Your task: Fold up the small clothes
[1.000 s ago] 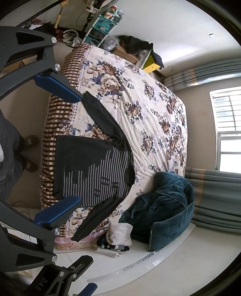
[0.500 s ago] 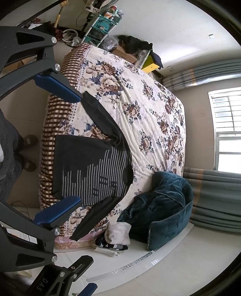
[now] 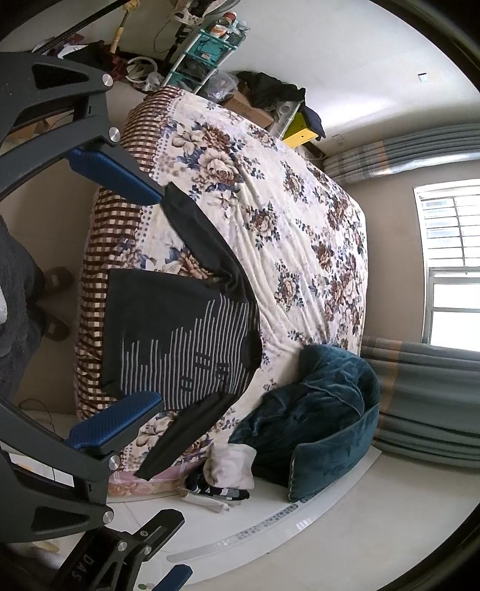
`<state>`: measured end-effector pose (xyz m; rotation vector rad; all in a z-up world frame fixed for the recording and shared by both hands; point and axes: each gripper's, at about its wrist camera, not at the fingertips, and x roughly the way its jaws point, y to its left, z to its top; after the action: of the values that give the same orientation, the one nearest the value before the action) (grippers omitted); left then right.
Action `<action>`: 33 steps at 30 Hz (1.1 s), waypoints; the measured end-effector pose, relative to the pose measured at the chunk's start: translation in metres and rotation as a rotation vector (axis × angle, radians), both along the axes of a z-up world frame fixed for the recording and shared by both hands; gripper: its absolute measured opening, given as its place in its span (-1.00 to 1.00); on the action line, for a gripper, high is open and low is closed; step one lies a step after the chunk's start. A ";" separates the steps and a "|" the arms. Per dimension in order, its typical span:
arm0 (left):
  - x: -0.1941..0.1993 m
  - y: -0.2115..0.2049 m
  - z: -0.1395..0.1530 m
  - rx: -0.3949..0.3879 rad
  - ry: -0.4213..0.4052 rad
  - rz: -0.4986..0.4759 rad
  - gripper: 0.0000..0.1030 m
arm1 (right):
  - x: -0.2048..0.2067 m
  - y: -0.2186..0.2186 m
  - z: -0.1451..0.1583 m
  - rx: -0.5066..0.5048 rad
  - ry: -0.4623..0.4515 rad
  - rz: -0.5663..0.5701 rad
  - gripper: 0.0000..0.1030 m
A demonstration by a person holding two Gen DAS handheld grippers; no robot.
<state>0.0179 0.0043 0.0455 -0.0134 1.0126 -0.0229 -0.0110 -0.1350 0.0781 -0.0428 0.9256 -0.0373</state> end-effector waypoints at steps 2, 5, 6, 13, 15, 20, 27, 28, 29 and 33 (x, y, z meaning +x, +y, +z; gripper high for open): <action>0.000 0.001 0.000 0.000 0.000 -0.001 1.00 | -0.001 0.000 -0.001 0.000 0.001 -0.001 1.00; 0.007 0.001 -0.006 0.020 -0.014 -0.001 1.00 | 0.000 0.000 -0.001 -0.001 -0.001 -0.010 1.00; 0.011 0.001 -0.011 0.033 -0.023 0.000 1.00 | 0.004 -0.004 -0.001 0.002 0.002 -0.023 1.00; 0.050 -0.005 -0.077 0.114 -0.036 -0.029 1.00 | 0.040 -0.059 -0.065 0.067 0.077 -0.227 1.00; 0.062 -0.012 -0.097 0.140 -0.032 -0.043 1.00 | 0.048 -0.091 -0.101 0.090 0.106 -0.335 1.00; 0.105 -0.035 -0.159 0.155 0.039 -0.034 1.00 | 0.057 -0.184 -0.205 0.209 0.194 -0.604 0.90; 0.171 -0.092 -0.257 0.285 0.181 -0.021 1.00 | 0.060 -0.348 -0.387 0.430 0.346 -0.912 0.24; 0.181 -0.101 -0.274 0.307 0.193 -0.014 1.00 | 0.061 -0.375 -0.415 0.476 0.357 -0.961 0.24; 0.188 -0.107 -0.289 0.322 0.208 -0.010 1.00 | 0.062 -0.388 -0.432 0.495 0.364 -0.988 0.24; 0.215 -0.139 -0.363 0.339 0.311 -0.019 1.00 | 0.076 -0.473 -0.536 0.536 0.393 -1.118 0.24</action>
<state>0.2329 -0.1346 -0.3175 0.3099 1.3169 0.1373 0.0646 -0.6077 -0.4575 0.9997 1.2254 -0.8364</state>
